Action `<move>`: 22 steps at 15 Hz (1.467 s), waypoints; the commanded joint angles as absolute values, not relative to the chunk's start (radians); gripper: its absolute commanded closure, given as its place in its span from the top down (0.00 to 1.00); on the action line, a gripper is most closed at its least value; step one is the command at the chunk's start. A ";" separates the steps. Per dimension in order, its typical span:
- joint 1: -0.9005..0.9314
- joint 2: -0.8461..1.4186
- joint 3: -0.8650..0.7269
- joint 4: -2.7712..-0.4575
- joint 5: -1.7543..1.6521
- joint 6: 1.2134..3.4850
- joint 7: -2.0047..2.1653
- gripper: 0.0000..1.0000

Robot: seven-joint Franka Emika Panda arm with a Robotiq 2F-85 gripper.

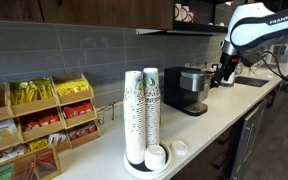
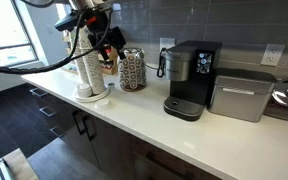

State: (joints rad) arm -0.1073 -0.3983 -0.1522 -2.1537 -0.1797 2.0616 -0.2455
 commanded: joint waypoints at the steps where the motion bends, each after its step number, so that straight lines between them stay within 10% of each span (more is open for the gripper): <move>1: -0.107 -0.397 -0.153 -2.151 -0.179 2.059 -0.246 1.00; 22: -0.043 -0.424 -0.117 -2.155 -0.146 2.056 -0.310 1.00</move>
